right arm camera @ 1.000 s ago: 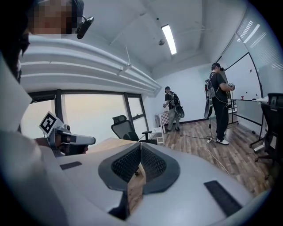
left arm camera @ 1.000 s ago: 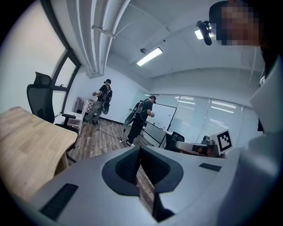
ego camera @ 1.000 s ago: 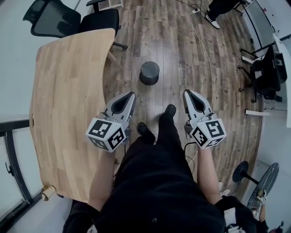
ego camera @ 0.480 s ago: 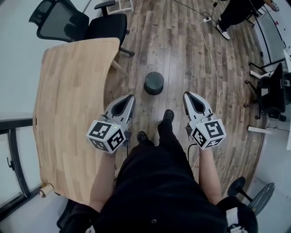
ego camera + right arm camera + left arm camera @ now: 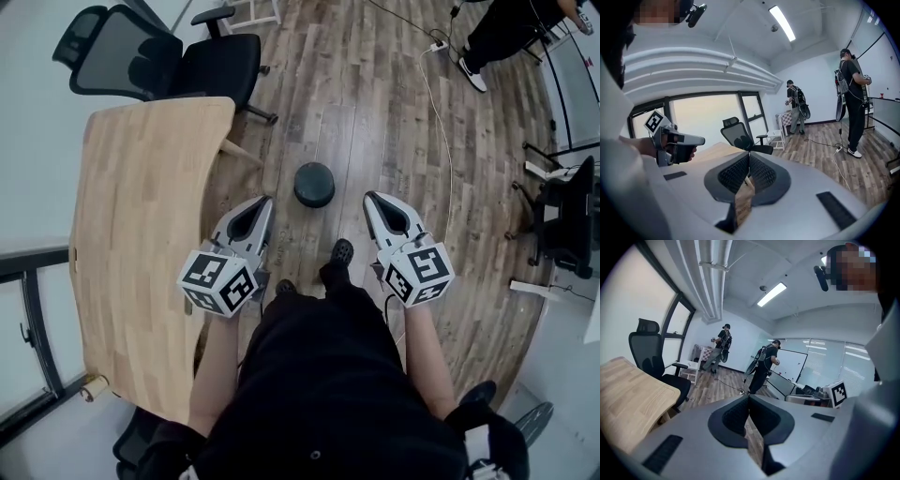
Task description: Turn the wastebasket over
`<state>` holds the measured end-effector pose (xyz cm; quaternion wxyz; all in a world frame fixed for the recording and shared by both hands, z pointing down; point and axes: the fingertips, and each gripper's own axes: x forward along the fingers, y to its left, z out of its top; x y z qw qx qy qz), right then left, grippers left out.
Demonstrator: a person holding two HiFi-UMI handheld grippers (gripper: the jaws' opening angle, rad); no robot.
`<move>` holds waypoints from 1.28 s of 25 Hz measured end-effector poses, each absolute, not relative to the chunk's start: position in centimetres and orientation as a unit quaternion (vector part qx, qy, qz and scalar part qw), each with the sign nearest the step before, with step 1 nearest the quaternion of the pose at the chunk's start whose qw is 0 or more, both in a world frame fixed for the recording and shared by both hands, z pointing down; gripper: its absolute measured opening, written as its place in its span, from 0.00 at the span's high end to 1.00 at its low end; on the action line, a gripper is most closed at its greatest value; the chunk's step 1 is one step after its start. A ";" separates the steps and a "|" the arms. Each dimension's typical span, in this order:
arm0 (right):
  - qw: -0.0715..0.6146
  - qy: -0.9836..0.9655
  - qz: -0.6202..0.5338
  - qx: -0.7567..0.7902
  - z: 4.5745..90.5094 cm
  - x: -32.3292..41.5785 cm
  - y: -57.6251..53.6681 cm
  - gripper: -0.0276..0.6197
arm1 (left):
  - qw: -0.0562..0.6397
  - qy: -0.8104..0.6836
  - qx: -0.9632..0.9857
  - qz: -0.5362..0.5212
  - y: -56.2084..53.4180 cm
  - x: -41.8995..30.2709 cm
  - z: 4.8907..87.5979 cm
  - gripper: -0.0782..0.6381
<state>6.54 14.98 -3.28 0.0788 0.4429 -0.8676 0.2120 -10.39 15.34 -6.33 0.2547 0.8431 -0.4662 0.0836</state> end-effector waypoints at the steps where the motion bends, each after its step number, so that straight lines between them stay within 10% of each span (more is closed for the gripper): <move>1: 0.081 -0.869 0.215 0.437 -2.9 6.9 14.5 0.91 | 0.257 -0.468 0.841 0.086 14.8 -9.8 -6.0 0.87; 32: 0.153 -0.809 0.299 0.483 7.4 5.1 8.0 0.91 | 0.331 -0.352 0.854 0.195 4.8 -8.0 6.1 0.87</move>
